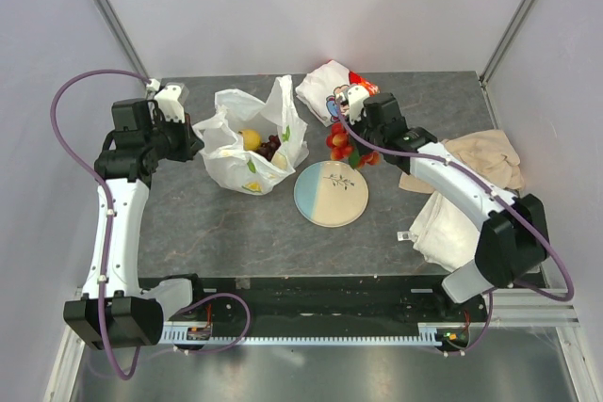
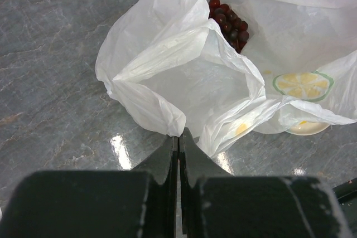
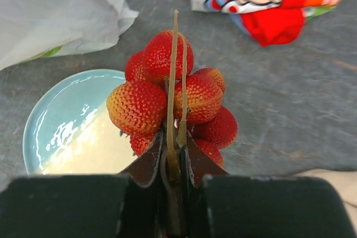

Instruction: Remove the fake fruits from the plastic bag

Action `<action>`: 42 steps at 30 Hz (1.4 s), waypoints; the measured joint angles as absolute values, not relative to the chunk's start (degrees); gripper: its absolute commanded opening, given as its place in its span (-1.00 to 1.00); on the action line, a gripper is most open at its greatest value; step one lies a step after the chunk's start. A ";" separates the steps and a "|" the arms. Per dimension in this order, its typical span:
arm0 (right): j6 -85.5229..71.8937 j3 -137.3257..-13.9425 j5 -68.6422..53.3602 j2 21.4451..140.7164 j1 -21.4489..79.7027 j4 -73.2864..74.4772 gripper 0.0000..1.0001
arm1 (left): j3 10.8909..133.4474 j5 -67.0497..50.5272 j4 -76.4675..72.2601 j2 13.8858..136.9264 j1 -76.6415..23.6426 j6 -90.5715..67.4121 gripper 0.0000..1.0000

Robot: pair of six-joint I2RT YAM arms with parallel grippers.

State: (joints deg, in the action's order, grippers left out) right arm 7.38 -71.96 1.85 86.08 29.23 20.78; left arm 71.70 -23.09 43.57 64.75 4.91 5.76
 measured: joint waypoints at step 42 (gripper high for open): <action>25.26 -65.76 -10.26 98.30 33.65 16.25 -0.28 | 68.07 -22.61 43.62 62.57 5.50 5.82 -0.97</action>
